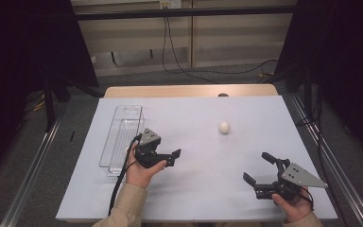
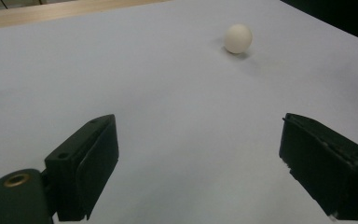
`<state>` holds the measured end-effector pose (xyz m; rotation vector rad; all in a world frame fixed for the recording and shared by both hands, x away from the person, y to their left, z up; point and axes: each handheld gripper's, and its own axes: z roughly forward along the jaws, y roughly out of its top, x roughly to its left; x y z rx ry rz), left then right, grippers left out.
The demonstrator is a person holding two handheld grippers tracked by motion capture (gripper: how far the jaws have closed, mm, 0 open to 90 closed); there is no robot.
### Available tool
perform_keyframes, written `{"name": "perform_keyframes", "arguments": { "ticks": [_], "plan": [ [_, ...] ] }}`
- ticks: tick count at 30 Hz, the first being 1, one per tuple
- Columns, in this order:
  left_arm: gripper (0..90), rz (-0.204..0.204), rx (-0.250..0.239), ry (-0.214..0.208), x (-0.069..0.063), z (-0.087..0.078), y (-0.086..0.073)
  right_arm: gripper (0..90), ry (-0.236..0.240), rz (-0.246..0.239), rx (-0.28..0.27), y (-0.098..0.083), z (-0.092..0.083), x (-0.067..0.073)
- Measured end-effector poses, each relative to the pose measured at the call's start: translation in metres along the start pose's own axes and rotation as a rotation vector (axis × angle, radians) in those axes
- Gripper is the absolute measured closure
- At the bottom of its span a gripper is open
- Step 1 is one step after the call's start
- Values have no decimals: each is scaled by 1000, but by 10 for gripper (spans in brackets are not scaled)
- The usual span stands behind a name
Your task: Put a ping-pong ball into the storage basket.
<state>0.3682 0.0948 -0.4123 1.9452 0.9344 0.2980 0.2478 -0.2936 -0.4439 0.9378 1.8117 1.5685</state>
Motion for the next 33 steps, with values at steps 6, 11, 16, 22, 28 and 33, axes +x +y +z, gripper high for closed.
{"name": "perform_keyframes", "arguments": {
  "ticks": [6,11,16,22,28,33],
  "plan": [
    [113,3,-4,-10,-4,5,2,30,1,-2,0,0,0,0],
    [112,6,0,-12,-7,10,3,30,1,-2,0,0,0,0],
    [110,7,0,-20,-10,15,4,30,0,-3,1,0,0,-1],
    [109,5,1,-26,-13,20,6,30,0,-4,1,0,-1,-1],
    [109,18,9,-30,-16,25,7,30,-1,-2,2,0,-1,-1],
    [104,21,15,-28,-16,26,6,30,-2,-3,3,0,0,-1]
  ]
}}
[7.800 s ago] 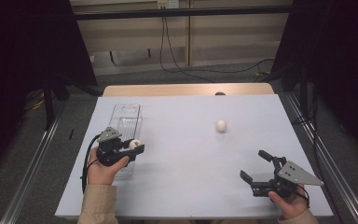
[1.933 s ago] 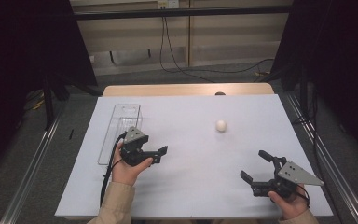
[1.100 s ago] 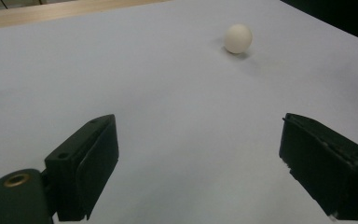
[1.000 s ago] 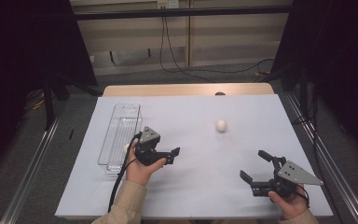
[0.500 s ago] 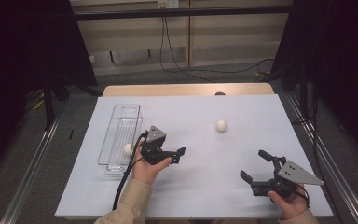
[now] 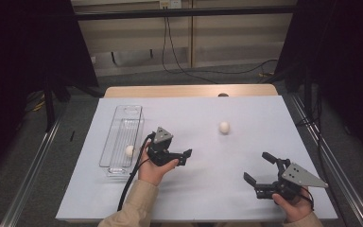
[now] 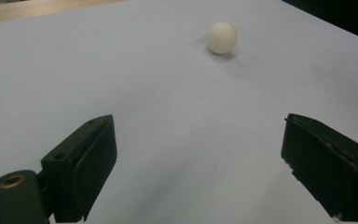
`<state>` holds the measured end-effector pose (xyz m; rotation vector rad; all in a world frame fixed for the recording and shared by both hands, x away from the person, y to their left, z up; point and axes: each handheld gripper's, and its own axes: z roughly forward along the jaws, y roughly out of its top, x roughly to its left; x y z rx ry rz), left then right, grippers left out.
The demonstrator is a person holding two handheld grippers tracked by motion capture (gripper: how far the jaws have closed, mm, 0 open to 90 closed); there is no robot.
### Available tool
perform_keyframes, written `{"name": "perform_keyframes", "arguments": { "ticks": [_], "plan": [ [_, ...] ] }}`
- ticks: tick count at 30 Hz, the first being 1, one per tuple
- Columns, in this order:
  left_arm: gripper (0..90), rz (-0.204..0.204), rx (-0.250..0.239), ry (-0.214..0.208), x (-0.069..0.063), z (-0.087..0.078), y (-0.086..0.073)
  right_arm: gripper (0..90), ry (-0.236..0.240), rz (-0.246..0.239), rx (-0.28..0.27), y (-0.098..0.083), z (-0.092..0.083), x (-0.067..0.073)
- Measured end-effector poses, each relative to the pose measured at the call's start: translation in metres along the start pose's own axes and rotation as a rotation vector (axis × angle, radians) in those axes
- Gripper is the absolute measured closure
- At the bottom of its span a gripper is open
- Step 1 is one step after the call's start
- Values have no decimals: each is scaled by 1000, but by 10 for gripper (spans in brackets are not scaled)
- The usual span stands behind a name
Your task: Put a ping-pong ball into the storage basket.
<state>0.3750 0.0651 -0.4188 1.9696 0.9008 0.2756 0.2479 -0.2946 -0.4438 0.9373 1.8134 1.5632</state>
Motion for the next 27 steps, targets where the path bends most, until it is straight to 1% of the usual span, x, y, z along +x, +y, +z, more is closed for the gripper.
{"name": "perform_keyframes", "arguments": {
  "ticks": [6,13,15,20,22,27],
  "plan": [
    [104,-8,-3,-2,-1,4,0,30,-1,0,0,0,0,0],
    [104,-2,-3,-8,-3,10,1,30,-1,4,0,0,0,-1],
    [104,-4,-8,-9,-4,12,1,30,-1,3,-1,0,0,-1],
    [104,-5,-4,-18,-7,17,3,29,0,5,6,-1,1,0],
    [104,6,-2,-17,-7,18,4,29,0,8,4,0,1,0],
    [104,2,1,-22,-8,24,6,29,1,10,3,0,0,-1]
  ]
}}
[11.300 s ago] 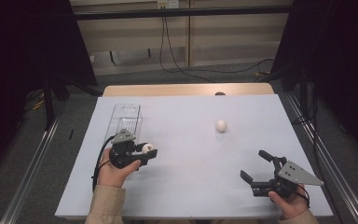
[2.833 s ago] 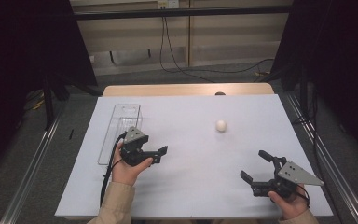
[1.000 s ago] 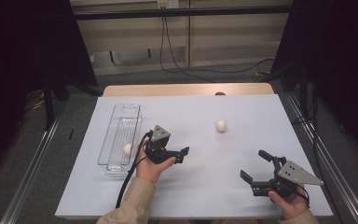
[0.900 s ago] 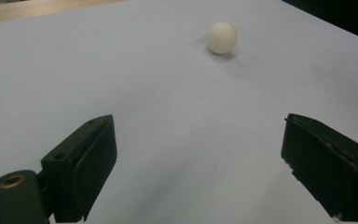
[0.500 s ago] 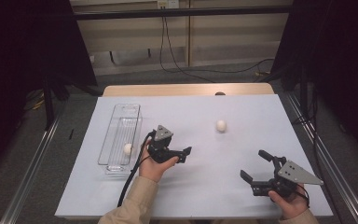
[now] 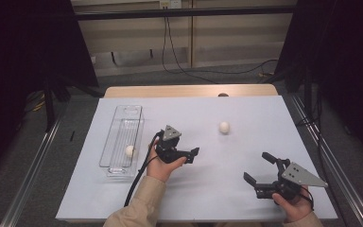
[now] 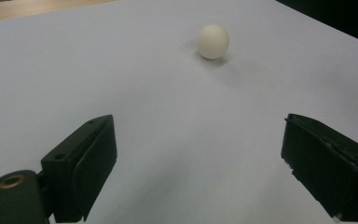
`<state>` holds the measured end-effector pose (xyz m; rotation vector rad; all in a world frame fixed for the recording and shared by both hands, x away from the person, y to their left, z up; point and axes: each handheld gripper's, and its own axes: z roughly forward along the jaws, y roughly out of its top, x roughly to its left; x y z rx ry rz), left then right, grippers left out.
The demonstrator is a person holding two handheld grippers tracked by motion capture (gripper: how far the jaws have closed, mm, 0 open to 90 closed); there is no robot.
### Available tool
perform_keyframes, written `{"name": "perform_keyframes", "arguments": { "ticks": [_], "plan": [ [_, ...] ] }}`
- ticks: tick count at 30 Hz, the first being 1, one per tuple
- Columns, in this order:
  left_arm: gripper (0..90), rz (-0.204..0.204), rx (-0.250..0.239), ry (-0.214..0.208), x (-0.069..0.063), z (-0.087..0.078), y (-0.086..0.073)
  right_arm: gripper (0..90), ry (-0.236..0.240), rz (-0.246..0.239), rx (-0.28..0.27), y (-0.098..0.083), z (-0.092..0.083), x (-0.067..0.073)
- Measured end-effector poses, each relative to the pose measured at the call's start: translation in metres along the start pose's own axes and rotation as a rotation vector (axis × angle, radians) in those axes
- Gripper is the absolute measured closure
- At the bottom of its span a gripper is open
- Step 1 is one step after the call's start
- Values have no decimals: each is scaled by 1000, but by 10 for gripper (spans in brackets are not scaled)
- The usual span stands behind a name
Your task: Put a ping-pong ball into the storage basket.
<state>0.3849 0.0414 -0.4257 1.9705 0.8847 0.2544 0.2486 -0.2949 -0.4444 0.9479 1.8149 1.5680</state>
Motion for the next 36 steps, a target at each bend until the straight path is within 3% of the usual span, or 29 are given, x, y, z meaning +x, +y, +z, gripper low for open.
{"name": "perform_keyframes", "arguments": {
  "ticks": [36],
  "plan": [
    [105,-5,4,-12,-7,22,14,29,7,4,4,-1,1,-1]
  ]
}}
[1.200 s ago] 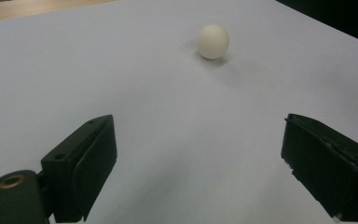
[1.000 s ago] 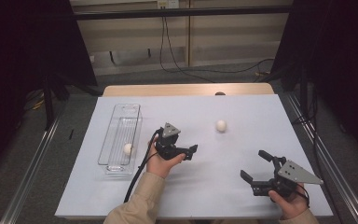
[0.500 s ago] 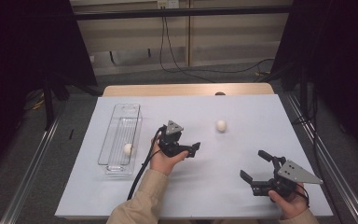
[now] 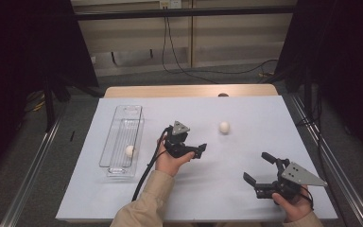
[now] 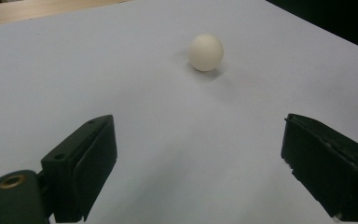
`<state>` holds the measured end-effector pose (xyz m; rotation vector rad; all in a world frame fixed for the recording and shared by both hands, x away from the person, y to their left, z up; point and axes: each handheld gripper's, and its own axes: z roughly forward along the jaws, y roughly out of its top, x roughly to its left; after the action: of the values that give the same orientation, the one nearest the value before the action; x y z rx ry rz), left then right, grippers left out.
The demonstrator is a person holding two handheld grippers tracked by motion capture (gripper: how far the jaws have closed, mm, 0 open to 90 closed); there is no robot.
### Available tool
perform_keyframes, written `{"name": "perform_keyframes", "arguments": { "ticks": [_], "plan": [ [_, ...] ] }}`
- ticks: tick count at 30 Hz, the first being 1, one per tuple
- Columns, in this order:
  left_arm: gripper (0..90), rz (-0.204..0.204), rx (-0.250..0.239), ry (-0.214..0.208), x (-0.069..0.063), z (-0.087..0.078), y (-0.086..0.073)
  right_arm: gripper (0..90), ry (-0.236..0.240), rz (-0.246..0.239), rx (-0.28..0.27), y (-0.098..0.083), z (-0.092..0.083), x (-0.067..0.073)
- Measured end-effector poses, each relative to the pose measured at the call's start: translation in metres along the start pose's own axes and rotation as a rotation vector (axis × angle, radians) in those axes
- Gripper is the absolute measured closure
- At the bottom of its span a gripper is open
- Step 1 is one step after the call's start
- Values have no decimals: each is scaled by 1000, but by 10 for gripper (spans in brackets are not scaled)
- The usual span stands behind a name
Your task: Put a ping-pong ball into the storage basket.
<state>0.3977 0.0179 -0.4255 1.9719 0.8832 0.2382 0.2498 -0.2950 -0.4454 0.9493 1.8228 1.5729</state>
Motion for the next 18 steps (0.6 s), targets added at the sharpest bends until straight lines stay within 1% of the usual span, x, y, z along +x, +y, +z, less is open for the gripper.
{"name": "perform_keyframes", "arguments": {
  "ticks": [18],
  "plan": [
    [105,3,7,0,-1,9,3,29,5,2,0,0,2,0]
  ]
}}
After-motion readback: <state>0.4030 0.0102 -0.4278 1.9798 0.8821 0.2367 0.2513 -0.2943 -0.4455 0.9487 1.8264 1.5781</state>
